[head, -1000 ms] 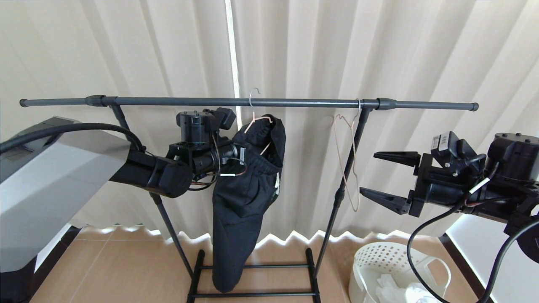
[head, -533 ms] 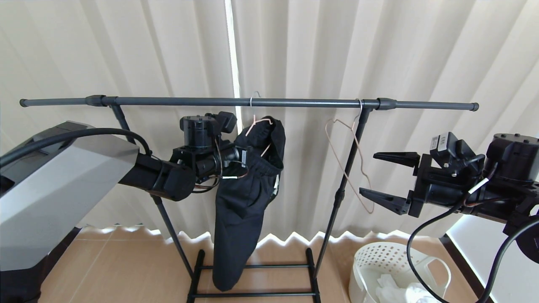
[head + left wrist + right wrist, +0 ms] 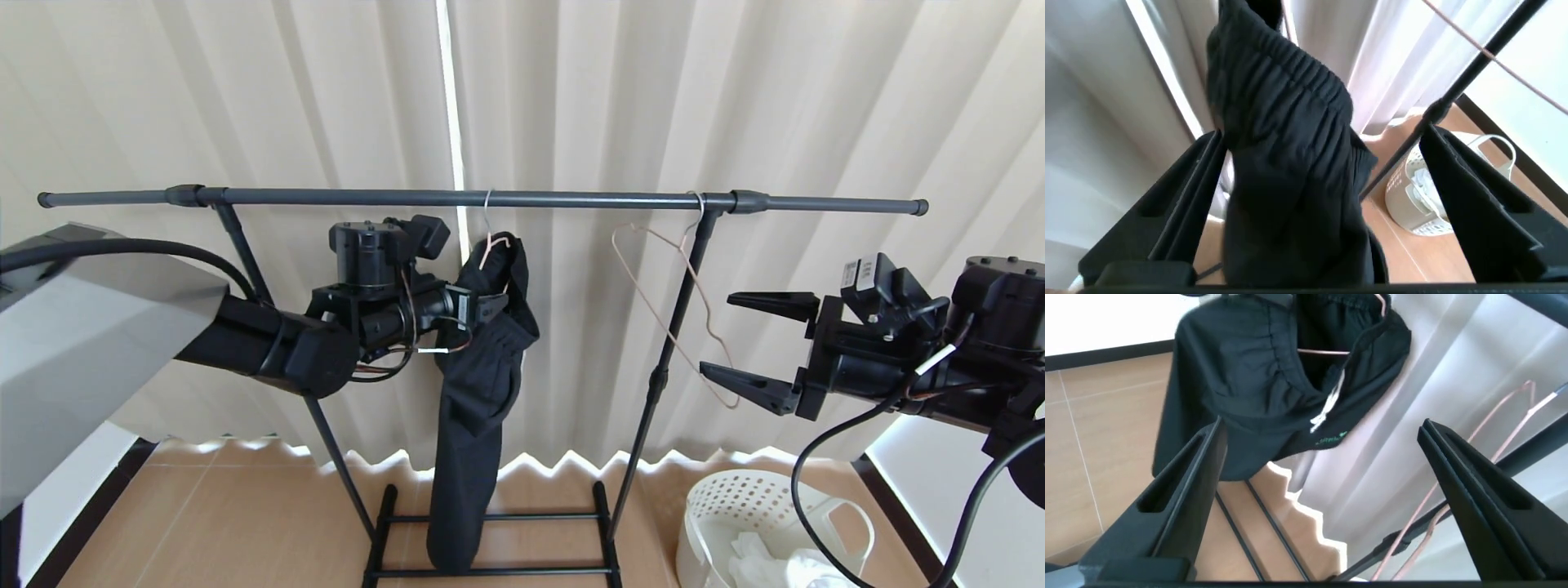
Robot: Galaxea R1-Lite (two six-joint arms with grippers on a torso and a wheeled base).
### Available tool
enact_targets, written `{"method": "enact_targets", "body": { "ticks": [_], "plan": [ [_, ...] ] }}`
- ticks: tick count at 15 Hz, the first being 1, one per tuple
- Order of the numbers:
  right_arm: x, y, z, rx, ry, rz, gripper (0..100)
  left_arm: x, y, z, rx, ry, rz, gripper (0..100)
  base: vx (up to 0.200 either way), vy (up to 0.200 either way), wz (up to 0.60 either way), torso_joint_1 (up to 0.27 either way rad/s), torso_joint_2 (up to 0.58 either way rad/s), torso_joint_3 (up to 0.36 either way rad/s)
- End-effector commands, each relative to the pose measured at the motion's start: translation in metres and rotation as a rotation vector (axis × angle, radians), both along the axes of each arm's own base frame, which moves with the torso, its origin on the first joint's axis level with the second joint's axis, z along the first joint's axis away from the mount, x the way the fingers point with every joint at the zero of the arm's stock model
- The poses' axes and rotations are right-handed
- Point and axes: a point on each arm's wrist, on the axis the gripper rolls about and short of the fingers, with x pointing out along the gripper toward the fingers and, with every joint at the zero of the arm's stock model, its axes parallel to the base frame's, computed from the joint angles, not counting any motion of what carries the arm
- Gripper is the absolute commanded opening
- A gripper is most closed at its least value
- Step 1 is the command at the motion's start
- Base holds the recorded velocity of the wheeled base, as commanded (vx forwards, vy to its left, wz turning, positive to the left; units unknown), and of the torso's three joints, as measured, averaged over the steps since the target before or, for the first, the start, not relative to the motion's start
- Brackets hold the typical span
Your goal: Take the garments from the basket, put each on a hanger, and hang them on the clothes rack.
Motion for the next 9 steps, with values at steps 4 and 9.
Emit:
{"method": "enact_targets", "body": {
  "ticks": [4, 9],
  "plan": [
    [-0.023, -0.004, 0.038, 0.119, -0.009, -0.110, 100, -0.086, 0.035, 0.066, -0.030, -0.083, 0.009, 100, 0.000, 0.000, 0.00, 0.000, 0.00, 0.000],
    [-0.077, -0.016, 0.067, 0.214, 0.049, -0.406, 100, -0.188, 0.078, 0.060, 0.001, -0.075, 0.131, 100, 0.000, 0.000, 0.00, 0.000, 0.00, 0.000]
  ]
}}
